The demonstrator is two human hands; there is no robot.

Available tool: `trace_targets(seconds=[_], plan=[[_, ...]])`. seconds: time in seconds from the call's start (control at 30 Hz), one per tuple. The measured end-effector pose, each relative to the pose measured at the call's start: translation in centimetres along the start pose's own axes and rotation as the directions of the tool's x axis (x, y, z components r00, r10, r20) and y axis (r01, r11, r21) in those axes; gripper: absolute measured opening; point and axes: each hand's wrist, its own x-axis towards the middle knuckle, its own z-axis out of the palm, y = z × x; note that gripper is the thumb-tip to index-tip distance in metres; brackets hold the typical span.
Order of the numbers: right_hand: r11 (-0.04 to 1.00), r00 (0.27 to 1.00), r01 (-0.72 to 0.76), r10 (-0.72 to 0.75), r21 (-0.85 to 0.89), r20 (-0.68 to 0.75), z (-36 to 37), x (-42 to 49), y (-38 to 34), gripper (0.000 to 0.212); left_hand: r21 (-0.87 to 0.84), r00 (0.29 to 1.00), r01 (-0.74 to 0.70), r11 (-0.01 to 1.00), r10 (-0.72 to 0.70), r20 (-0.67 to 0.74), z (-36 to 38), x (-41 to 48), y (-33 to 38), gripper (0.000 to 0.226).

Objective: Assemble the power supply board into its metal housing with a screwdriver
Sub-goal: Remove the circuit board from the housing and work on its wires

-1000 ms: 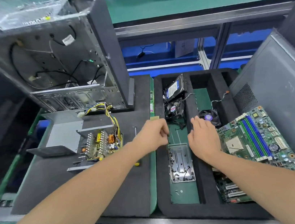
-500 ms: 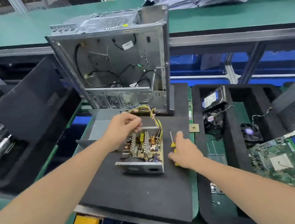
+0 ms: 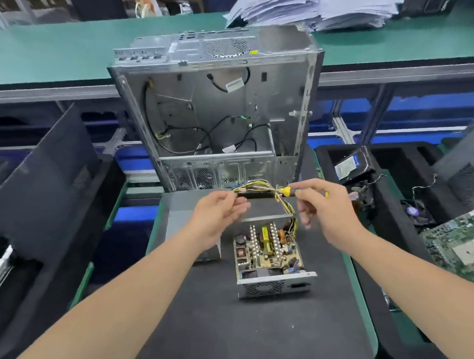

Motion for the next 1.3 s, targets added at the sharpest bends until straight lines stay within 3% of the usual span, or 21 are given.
trace_targets(seconds=[0.23, 0.77, 0.93, 1.13, 1.3], plan=[[0.997, 1.0, 0.0, 0.001, -0.074, 0.017, 3.3, -0.7, -0.7, 0.018, -0.231, 0.996, 0.028, 0.973, -0.008, 0.088, -1.7, 0.3, -0.3, 0.01], [0.927, 0.977, 0.119, -0.045, -0.355, 0.209, 4.5, 0.6, -1.5, 0.024, -0.126, 0.995, -0.004, 0.992, 0.017, 0.099, -4.4, 1.5, -0.2, 0.018], [0.981, 0.978, -0.029, 0.067, -0.191, 0.197, 5.0, 1.3, -1.0, 0.013, -0.171, 0.998, -0.018, 0.985, 0.028, 0.055, -4.2, 1.7, -0.6, 0.022], [0.994, 0.98, -0.084, 0.094, -0.063, 0.174, 4.2, 1.4, -0.1, 0.015, -0.271, 1.0, 0.025, 0.962, -0.022, 0.014, -2.9, 1.9, -0.1, 0.029], [0.993, 0.981, -0.117, 0.115, 0.003, 0.154, 2.8, 1.3, 0.3, 0.017, -0.242, 0.999, 0.045, 0.969, -0.05, -0.012, -2.0, 1.8, 0.4, 0.04]])
